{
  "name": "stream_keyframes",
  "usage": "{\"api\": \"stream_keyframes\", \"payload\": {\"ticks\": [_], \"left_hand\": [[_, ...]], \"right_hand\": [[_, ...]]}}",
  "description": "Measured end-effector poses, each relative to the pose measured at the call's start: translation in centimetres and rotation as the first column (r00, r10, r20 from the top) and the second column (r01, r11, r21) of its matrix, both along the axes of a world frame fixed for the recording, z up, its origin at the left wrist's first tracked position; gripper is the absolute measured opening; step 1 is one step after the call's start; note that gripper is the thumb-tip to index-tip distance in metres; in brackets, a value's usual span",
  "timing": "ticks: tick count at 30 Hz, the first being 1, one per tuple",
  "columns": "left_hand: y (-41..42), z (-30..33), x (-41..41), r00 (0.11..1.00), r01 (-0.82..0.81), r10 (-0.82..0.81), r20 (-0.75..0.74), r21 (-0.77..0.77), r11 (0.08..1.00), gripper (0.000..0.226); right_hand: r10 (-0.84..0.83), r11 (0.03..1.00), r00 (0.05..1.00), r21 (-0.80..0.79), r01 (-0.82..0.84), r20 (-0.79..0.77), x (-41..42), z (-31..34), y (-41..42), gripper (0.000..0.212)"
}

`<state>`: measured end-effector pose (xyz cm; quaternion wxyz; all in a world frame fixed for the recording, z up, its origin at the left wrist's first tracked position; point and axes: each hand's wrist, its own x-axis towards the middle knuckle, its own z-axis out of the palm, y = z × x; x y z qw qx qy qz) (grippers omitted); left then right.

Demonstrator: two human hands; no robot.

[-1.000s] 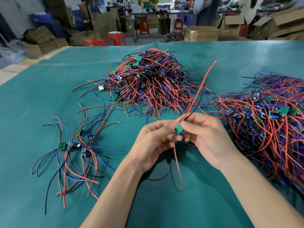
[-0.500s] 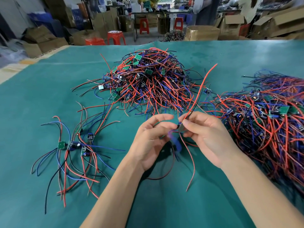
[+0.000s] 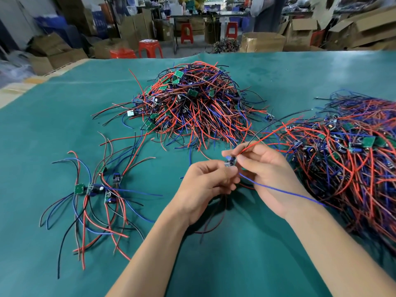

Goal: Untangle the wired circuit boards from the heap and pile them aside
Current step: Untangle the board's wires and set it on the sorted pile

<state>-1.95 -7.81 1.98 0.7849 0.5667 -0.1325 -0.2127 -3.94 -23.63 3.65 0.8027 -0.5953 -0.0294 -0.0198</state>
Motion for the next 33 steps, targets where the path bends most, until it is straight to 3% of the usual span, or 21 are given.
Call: {"api": "stream_keyframes", "payload": {"ticks": [8,11,18,23,26,30,33], "left_hand": [[-0.1,-0.3,0.2,0.999,-0.009,0.007,-0.049,-0.043,0.999,0.009],[-0.2,-0.2,0.2,0.999,0.006,-0.006,-0.034,-0.023,1.000,0.011],[-0.4,-0.1,0.1,1.000,-0.022,0.022,-0.008,0.073,0.997,0.022],[-0.4,-0.1,0.1,0.998,-0.046,0.044,0.036,0.074,0.996,0.019],[-0.4,-0.3,0.3,0.997,-0.064,0.061,0.040,0.055,0.996,0.023],[-0.4,-0.4,0.3,0.997,-0.058,0.055,0.054,0.051,0.997,0.025],[-0.3,-0.3,0.3,0.995,-0.050,0.043,0.085,0.082,0.995,0.020]], "right_hand": [[-0.185,0.982,0.976,-0.062,0.178,-0.114,0.2,-0.6,0.6,0.013],[-0.178,0.982,0.970,-0.086,0.165,-0.166,0.2,-0.7,0.4,0.010],[-0.289,0.898,0.957,-0.337,0.282,0.029,0.2,-0.6,-0.3,0.015],[-0.273,0.924,0.962,-0.272,0.268,0.019,0.2,-0.5,-0.2,0.011],[-0.243,0.941,0.965,-0.266,0.209,-0.102,0.1,-0.3,-0.2,0.019],[-0.139,0.986,0.963,-0.127,0.112,-0.230,0.1,-0.1,-0.1,0.023],[-0.190,0.941,0.972,-0.307,0.140,-0.140,0.2,-0.2,-0.4,0.029]]}}
